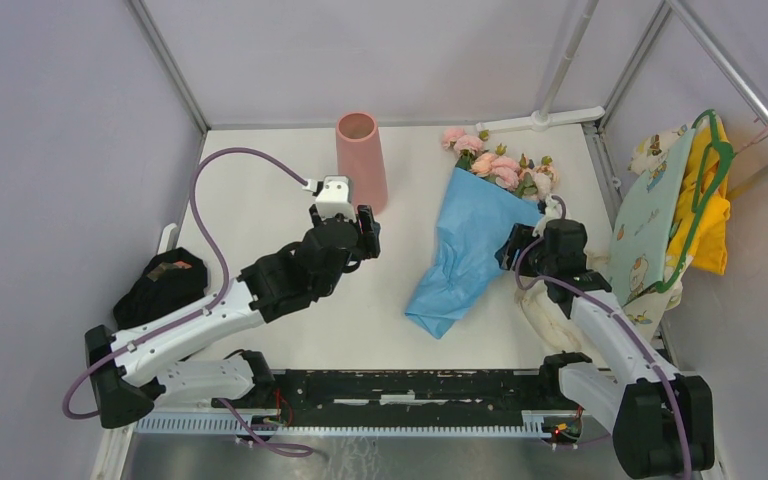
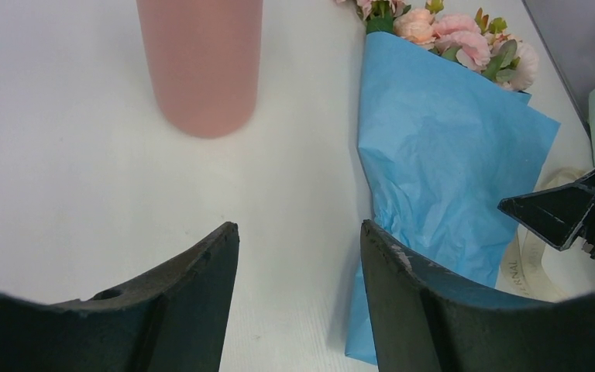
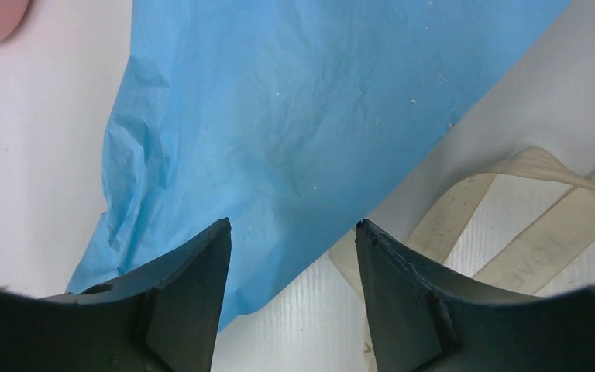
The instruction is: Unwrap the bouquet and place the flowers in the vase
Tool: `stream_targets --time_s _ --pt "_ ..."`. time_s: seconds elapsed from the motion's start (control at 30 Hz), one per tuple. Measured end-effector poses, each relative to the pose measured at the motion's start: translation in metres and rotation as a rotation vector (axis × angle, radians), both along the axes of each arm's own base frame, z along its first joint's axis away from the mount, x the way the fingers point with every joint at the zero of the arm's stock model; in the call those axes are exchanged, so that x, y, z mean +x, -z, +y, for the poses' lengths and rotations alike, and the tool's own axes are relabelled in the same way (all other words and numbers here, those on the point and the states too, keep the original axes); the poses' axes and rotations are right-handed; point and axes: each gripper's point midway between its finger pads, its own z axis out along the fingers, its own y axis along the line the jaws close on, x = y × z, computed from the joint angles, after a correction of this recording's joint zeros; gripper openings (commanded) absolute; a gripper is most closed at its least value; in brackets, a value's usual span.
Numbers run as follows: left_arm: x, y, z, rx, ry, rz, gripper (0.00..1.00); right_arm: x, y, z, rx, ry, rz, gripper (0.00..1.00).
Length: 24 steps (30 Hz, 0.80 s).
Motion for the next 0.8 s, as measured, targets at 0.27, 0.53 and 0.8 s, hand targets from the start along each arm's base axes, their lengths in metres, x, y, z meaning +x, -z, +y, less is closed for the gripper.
stream_targets --time_s 0.27,0.53,0.8 --pt "0.001 0.007 -0.004 0.016 0.007 0.014 0.66 0.009 0.006 0.009 0.038 -0.024 -0.007 0.11" --pt "0.001 0.007 -0.004 0.017 0.006 0.014 0.66 0.025 -0.016 0.028 0.106 -0.096 -0.049 0.03" --pt "0.002 -0.003 -0.005 0.001 0.005 0.003 0.66 0.078 -0.13 0.106 0.202 -0.308 -0.299 0.04"
